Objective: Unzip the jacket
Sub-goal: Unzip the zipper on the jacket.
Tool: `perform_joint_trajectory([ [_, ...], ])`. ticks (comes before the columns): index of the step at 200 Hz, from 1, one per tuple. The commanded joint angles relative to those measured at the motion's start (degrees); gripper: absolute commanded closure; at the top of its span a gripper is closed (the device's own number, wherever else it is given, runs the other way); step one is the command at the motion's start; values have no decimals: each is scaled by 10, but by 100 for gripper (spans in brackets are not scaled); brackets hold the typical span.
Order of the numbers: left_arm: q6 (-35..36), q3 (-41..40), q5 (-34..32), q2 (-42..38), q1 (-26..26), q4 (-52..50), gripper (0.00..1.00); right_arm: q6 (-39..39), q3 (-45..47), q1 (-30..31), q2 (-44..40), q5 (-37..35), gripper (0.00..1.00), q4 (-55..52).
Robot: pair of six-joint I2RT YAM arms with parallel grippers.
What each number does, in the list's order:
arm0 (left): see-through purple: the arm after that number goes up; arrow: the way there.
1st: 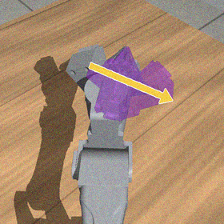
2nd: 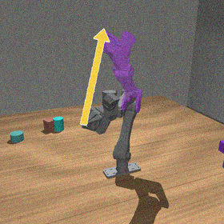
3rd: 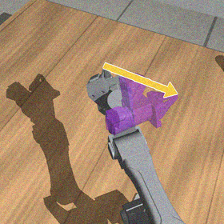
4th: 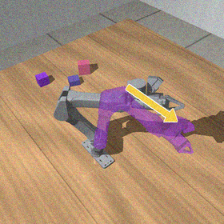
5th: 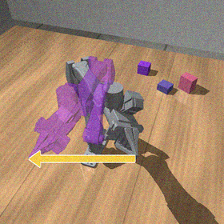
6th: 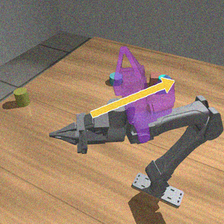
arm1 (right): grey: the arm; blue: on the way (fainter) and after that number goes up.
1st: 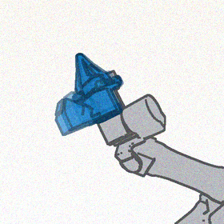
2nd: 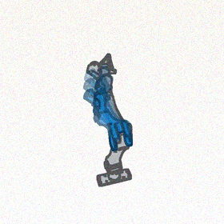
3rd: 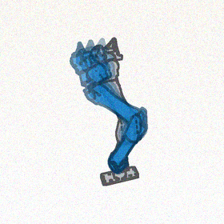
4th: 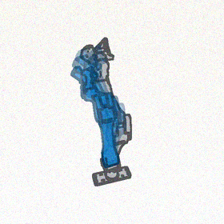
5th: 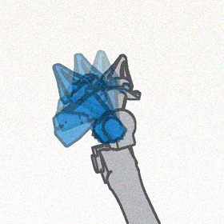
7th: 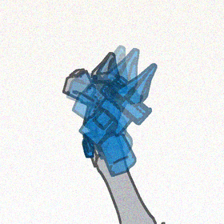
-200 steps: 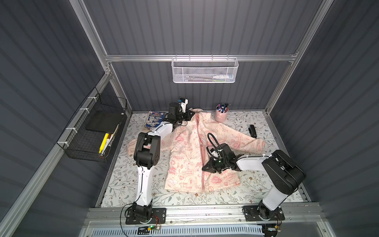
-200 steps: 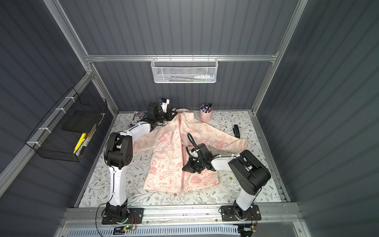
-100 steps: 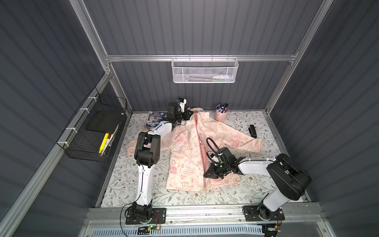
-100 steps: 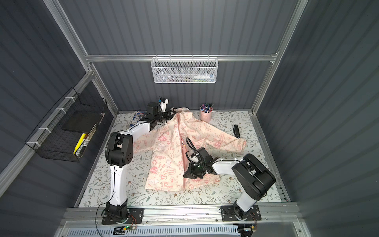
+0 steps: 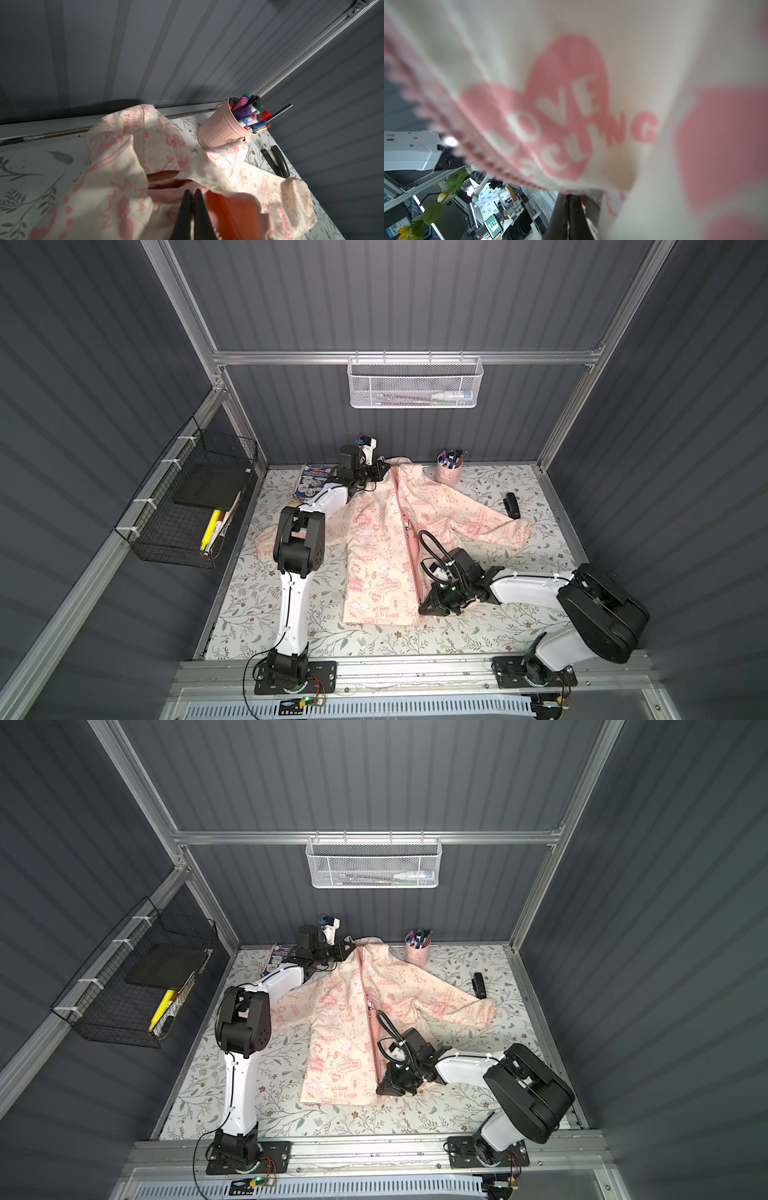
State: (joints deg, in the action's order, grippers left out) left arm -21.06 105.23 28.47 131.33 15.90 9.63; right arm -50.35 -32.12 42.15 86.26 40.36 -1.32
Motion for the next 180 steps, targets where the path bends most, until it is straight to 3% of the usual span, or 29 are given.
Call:
perform_joint_trajectory([
  [1,20,33,-13,17,-12,0,100,1,15,14,-16,8,100,-37],
  [180,35,48,-32,38,-15,-15,100,19,51,19,-93,-19,100,-115],
])
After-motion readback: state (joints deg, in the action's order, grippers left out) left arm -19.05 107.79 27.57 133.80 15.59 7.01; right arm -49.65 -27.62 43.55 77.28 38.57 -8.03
